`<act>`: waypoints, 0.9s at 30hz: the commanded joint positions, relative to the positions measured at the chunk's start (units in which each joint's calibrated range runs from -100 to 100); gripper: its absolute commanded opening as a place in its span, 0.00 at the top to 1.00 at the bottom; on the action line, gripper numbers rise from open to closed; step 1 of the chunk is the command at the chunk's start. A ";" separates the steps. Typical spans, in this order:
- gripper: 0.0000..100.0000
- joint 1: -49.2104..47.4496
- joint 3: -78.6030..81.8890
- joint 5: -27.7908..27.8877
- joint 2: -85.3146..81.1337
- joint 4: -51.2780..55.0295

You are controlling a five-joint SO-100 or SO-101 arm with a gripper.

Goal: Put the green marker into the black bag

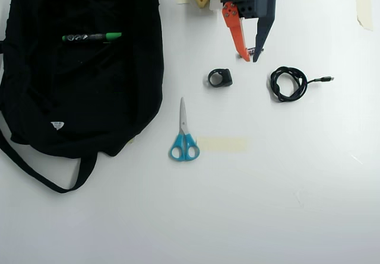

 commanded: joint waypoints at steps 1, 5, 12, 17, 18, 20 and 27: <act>0.98 -0.77 5.58 0.52 -10.06 -0.65; 0.98 1.02 14.03 0.58 -17.37 0.56; 0.98 1.99 30.11 0.73 -29.82 4.35; 0.98 5.66 39.54 10.28 -37.12 4.87; 0.98 6.78 40.89 11.27 -38.45 4.87; 0.98 7.75 43.50 11.38 -40.52 4.95; 0.98 7.98 53.92 11.27 -45.58 4.95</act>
